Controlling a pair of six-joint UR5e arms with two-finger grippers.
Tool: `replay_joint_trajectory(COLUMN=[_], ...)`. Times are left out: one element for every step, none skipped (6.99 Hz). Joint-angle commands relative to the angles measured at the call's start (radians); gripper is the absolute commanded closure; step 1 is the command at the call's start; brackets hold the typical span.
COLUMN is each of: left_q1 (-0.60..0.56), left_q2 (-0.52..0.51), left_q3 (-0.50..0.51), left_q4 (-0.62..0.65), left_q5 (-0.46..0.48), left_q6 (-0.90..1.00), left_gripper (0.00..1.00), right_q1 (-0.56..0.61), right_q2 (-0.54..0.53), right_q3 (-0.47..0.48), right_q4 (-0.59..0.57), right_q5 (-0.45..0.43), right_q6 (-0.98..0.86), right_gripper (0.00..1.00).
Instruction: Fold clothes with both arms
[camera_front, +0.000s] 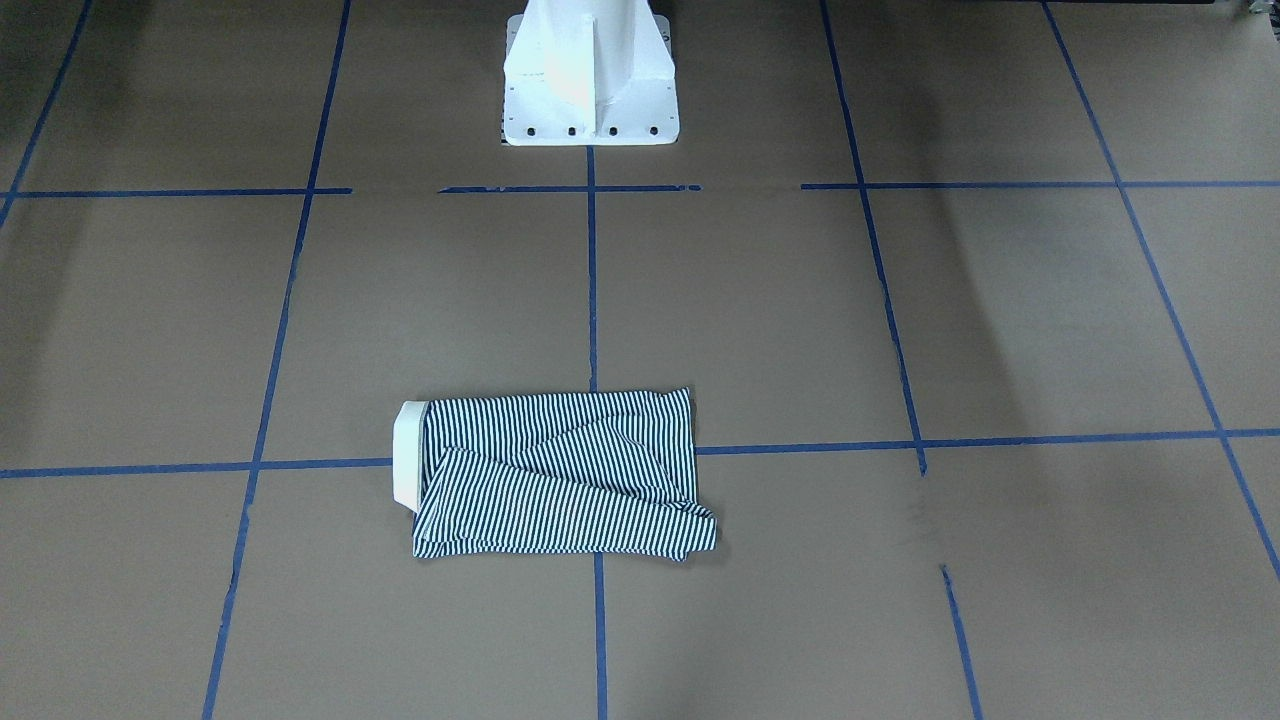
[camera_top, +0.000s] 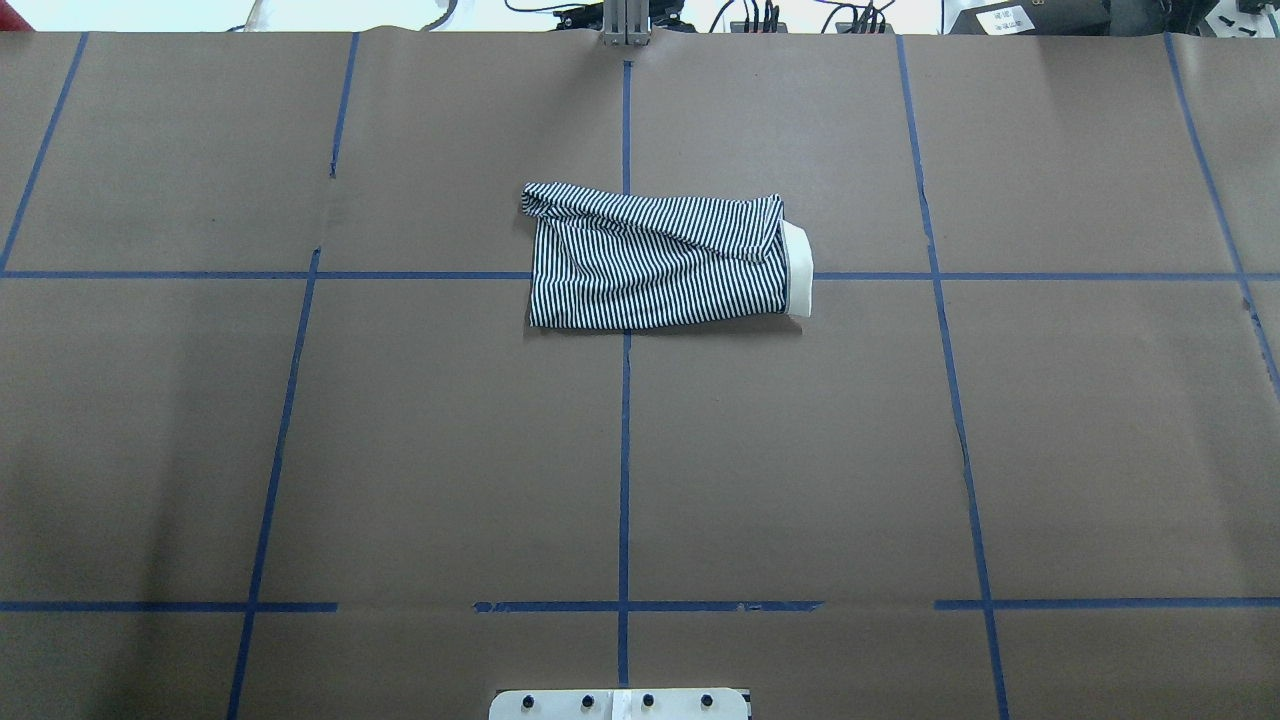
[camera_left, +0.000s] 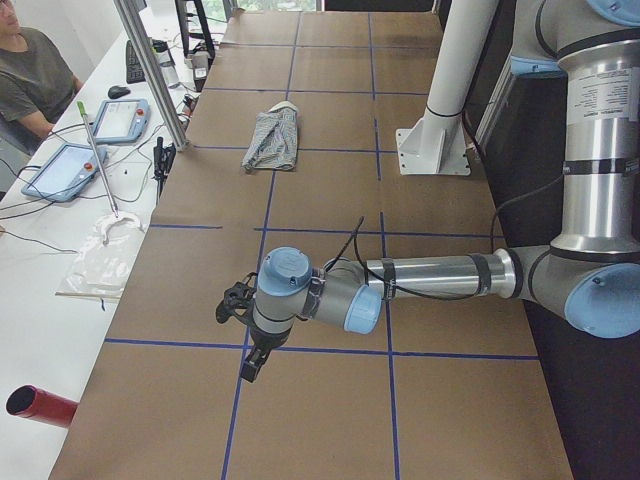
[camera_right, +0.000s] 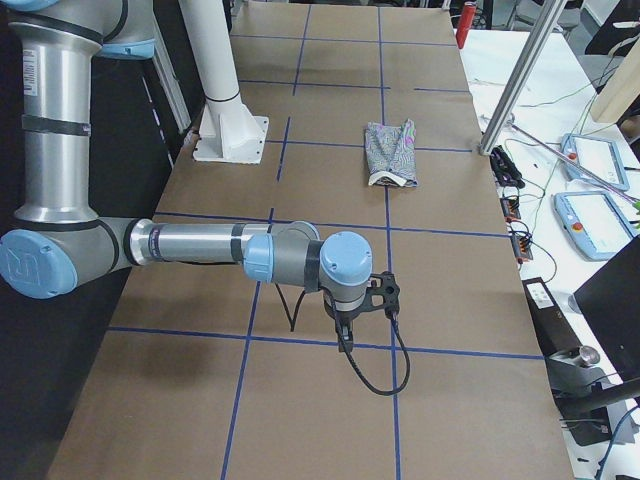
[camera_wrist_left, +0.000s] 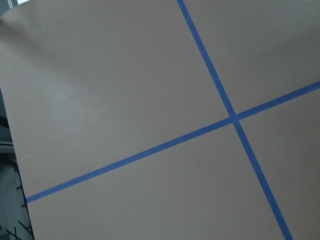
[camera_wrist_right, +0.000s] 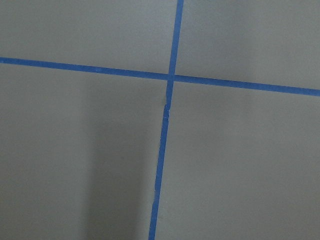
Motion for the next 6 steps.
replay_joint_trajectory(left_q1=[0.004,0.002,0.002,0.002,0.004,0.004], left_q2=[0.003,0.003,0.003,0.003,0.003,0.003], left_q3=[-0.121,-0.119,-0.114,-0.109,-0.109,-0.108], left_q4=[0.259,0.295,0.297,0.292,0.289,0.288], left_q5=[-0.013,-0.088,-0.111,-0.112,-0.112,-0.104], left_q6=[-0.032,-0.032,-0.032,-0.032,-0.032,-0.031], left_gripper=[0.00,0.00,0.00,0.00,0.00,0.00], right_q1=[0.000,0.000,0.000,0.000,0.000,0.000], right_q2=[-0.001,-0.001,-0.001,-0.001,-0.001,-0.002], right_q3=[0.000,0.002,0.002,0.003,0.002,-0.004], right_q4=[0.001,0.001,0.001,-0.001,-0.004,-0.007], right_q5=[0.002,0.002,0.002,0.001,-0.004,-0.007], right_q6=[0.003,0.003,0.003,0.003,0.001,0.001], right_gripper=[0.00,0.00,0.00,0.00,0.00,0.00])
